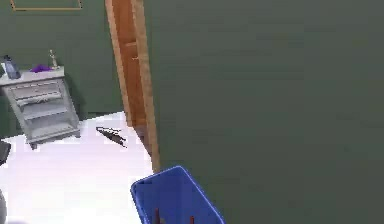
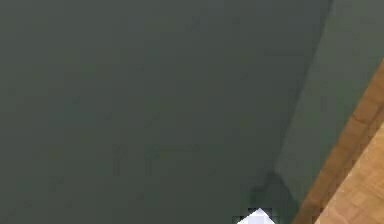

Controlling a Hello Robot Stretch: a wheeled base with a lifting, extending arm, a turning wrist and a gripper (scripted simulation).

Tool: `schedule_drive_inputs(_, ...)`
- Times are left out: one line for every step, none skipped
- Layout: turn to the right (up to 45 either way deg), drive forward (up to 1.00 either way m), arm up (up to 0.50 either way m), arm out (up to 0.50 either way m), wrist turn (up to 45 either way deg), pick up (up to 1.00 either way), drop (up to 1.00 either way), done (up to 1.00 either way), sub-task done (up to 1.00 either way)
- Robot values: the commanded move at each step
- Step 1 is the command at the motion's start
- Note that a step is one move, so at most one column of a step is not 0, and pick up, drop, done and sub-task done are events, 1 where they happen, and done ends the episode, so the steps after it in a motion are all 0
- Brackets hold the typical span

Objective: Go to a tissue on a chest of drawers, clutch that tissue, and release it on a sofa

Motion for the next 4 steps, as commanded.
schedule_drive_inputs(-45.0, 0.0, 0.0, 0.0, 0.0, 0.0, 0.0, 0.0, 0.0)
schedule_drive_inputs(-9.0, 0.0, 0.0, 0.0, 0.0, 0.0, 0.0, 0.0, 0.0)
schedule_drive_inputs(0.0, 0.3, 0.0, 0.0, 0.0, 0.0, 0.0, 0.0, 0.0)
schedule_drive_inputs(21.0, 0.0, 0.0, 0.0, 0.0, 0.0, 0.0, 0.0, 0.0)
